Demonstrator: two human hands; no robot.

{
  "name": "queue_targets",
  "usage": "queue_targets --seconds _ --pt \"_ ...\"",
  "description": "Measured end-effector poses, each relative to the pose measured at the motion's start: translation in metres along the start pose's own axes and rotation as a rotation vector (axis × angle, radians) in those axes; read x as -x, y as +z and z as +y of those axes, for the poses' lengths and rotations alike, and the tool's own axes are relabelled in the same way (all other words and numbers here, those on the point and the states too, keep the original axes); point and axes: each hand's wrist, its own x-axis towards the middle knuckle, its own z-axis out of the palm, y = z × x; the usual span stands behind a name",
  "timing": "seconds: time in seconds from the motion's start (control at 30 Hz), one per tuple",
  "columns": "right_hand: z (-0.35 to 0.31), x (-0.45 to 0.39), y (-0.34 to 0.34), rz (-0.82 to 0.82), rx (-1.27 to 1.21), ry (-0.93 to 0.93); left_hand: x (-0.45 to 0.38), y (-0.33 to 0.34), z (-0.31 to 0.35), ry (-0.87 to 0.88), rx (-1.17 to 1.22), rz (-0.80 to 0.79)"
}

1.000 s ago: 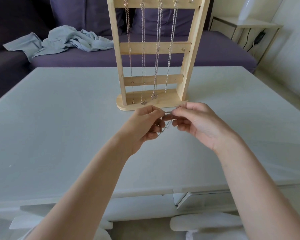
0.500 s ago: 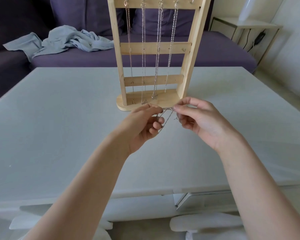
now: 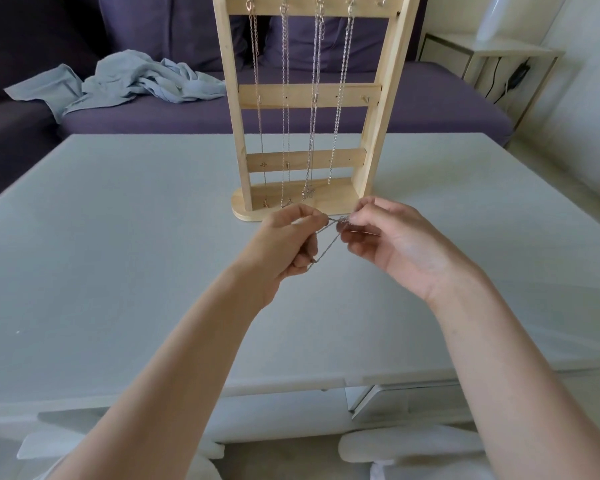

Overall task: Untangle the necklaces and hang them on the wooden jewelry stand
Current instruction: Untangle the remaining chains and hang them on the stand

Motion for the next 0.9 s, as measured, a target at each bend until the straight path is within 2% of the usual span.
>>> queue_targets --seconds 0.17,0.27,0.37,0.53,0.6,0.67,0.73,0.83,0.9 --pt "-0.001 0.002 0.002 -0.038 -0.113 0.046 -0.002 0.001 0.000 0.115 -0.080 0.030" --pt "-0.001 0.002 0.000 -0.104 -0.060 0.036 -0.003 0.001 0.000 0.140 -0.093 0.031" --pt "-0.001 0.004 -0.002 -0.105 0.200 0.008 -0.002 -0.003 0.001 0.106 -0.038 0.008" --pt "0.006 0.000 0.003 0.119 0.905 -0.218 -0.002 -0.002 -0.002 0.009 -0.024 -0.028" --pt "0.009 -0.001 0.004 0.160 0.990 -0.248 -0.002 0.000 -0.003 0.008 -0.012 -0.003" --pt "0.009 0.000 0.002 0.193 0.909 -0.241 -0.003 0.000 -0.001 0.020 0.008 0.049" --pt "0.003 0.002 -0.001 0.212 0.684 -0.206 -0.005 -0.003 0.000 0.054 -0.012 0.106" --pt "-0.004 0.006 -0.003 0.176 0.438 -0.164 -0.006 -0.004 0.000 0.124 -0.103 0.153" --pt "-0.005 0.008 -0.005 0.136 0.385 -0.101 -0.006 -0.003 -0.001 0.156 -0.147 0.173"
